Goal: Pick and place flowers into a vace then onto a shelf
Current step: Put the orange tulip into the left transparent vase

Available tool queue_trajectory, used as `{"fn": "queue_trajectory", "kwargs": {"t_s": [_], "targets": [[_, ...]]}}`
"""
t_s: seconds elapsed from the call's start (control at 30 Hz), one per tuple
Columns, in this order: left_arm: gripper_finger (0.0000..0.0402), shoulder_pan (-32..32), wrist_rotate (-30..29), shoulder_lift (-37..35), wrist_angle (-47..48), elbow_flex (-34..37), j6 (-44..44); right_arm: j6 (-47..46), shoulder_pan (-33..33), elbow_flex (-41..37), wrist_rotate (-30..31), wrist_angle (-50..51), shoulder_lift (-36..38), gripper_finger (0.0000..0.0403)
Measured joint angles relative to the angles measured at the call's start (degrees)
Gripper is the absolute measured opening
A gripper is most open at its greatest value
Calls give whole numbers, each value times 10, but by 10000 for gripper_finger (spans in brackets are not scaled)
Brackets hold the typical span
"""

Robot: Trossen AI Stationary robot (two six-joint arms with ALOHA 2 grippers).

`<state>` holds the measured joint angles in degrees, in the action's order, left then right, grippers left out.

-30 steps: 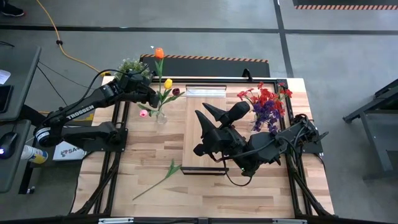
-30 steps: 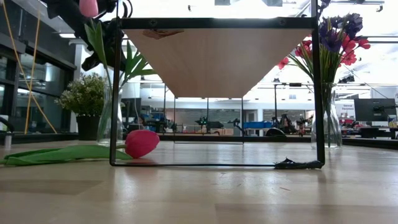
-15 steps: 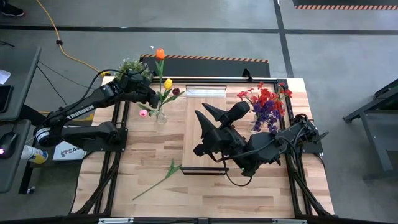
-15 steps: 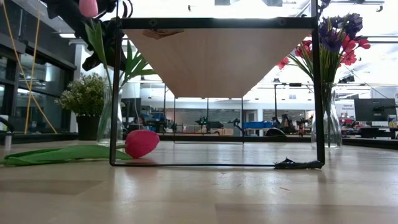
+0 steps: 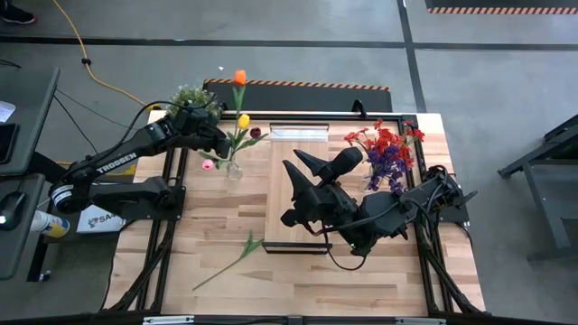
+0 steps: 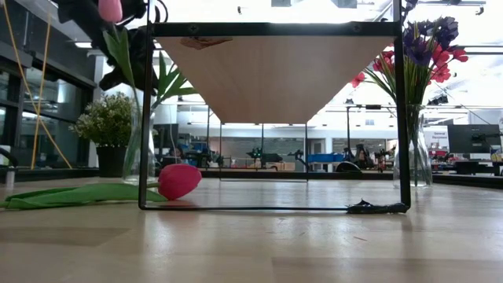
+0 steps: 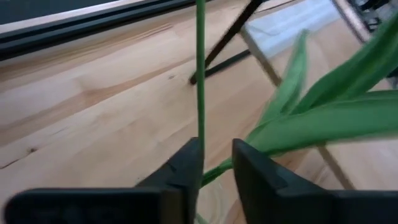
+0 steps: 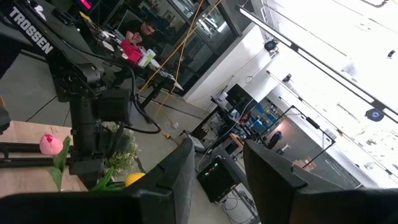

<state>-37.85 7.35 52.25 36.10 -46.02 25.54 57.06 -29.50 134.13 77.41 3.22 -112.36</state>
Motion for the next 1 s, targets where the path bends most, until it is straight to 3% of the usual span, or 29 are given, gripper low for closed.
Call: {"fn": "queue_trajectory", "kwargs": {"t_s": [0.23,0.43,0.67,1.0], "targets": [[233,0,-5,0,5,0,-19,0,0,0,0,0,0,129],[290,0,-5,0,22,0,-28,0,0,0,0,0,0,129],[312,0,-10,0,31,0,-29,0,0,0,0,0,0,129],[300,0,-40,0,21,0,-28,0,0,0,0,0,0,129]]}}
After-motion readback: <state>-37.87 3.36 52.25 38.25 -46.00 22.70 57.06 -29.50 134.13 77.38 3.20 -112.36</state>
